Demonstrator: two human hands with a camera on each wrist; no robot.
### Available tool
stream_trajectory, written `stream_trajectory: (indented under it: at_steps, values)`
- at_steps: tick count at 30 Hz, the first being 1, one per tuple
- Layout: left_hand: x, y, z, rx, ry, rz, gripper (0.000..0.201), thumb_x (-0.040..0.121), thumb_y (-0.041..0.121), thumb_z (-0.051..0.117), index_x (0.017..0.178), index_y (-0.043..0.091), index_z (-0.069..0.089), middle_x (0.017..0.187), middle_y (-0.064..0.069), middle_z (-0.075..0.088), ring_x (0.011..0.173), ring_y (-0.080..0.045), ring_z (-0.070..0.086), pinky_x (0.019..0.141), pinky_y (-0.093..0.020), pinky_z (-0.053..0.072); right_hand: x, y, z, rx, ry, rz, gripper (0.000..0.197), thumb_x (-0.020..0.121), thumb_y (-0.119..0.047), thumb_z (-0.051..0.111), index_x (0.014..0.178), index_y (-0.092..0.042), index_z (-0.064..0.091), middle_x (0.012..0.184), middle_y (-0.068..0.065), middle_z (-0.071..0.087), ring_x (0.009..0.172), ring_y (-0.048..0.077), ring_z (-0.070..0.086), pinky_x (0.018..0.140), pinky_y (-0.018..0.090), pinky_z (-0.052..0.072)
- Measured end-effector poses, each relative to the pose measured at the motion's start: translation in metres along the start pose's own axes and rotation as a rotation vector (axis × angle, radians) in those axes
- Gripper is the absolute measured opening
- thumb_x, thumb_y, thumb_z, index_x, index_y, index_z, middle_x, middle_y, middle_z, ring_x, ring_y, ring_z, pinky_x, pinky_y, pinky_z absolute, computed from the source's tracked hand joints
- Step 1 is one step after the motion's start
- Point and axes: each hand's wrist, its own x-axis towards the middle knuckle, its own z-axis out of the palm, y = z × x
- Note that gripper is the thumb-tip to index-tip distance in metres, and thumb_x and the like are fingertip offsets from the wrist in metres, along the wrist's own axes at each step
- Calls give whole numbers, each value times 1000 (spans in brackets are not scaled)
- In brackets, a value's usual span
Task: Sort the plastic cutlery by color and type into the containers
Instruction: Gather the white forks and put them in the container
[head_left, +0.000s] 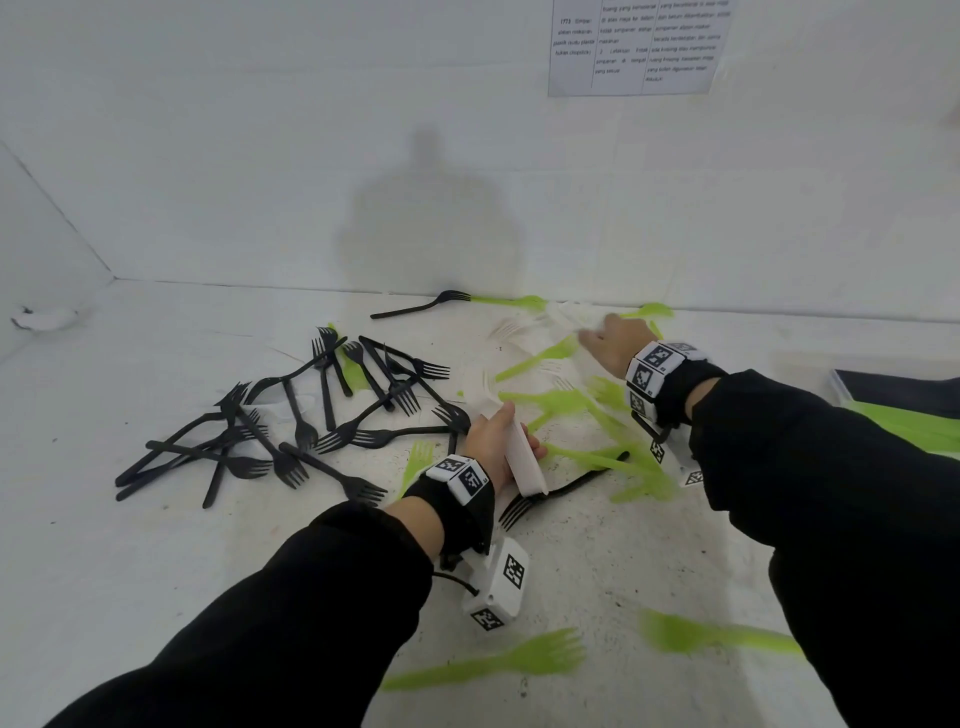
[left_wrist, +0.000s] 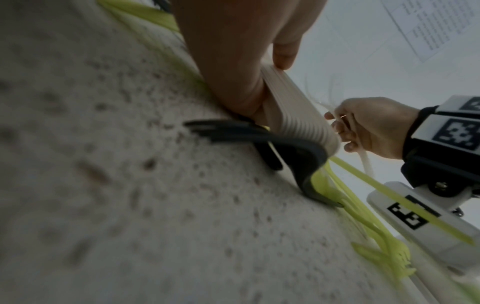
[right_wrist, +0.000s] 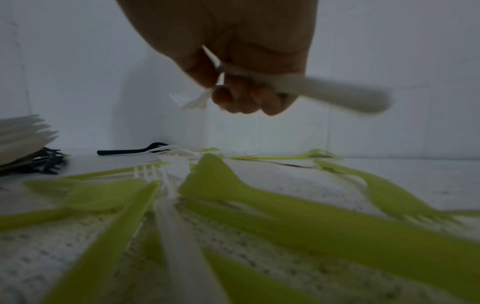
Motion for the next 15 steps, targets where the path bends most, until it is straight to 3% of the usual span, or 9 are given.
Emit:
stream_trajectory:
  at_steps: [1, 3, 6, 8, 11, 15]
  values:
    - [0, 0, 0, 3, 2, -2, 18, 98, 18, 48, 100, 2, 41, 64, -10, 43, 31, -15, 50, 40, -25, 51, 1, 0, 2, -56, -83, -4, 47, 91, -44, 47, 109, -1, 54, 101, 11, 56, 101, 29, 55, 82, 34, 43]
    - [1, 0, -1, 8, 6, -9, 17, 98, 18, 48, 98, 3, 42, 64, -10, 43, 32, -15, 50, 40, -26, 52, 2, 2, 8, -157, -186, -24, 41, 83, -41, 56, 105, -7, 61, 107, 8, 62, 100, 28, 59, 85, 35, 49]
    - [2, 0, -1, 6, 16, -25, 18, 97, 19, 49, 100, 4, 40, 65, -10, 44, 32, -16, 50, 40, -26, 51, 1, 3, 17, -202, -219, -39, 26, 76, -34, 60, 91, -12, 64, 97, 6, 67, 89, 27, 63, 79, 35, 54]
    - [2, 1, -1, -2, 12, -58, 18, 96, 20, 50, 92, 4, 43, 64, -9, 43, 31, -16, 49, 39, -24, 50, -3, -1, 15, -222, -244, -29, 24, 77, -33, 64, 80, -10, 59, 89, 6, 63, 81, 26, 60, 71, 31, 49]
    - [1, 2, -2, 12, -2, -107, 26, 93, 24, 54, 78, 4, 45, 62, -8, 42, 35, -16, 48, 39, -22, 47, -5, -2, 10, -221, -270, -26, 29, 81, -36, 64, 91, -9, 62, 89, 5, 60, 81, 25, 57, 73, 31, 46]
    - [-3, 4, 0, 15, -14, -103, 25, 91, 25, 54, 78, 6, 44, 62, -5, 41, 43, -17, 45, 41, -21, 43, -5, 2, 2, -153, -207, 1, 39, 86, -36, 60, 109, -4, 62, 112, 12, 63, 105, 30, 58, 89, 34, 46]
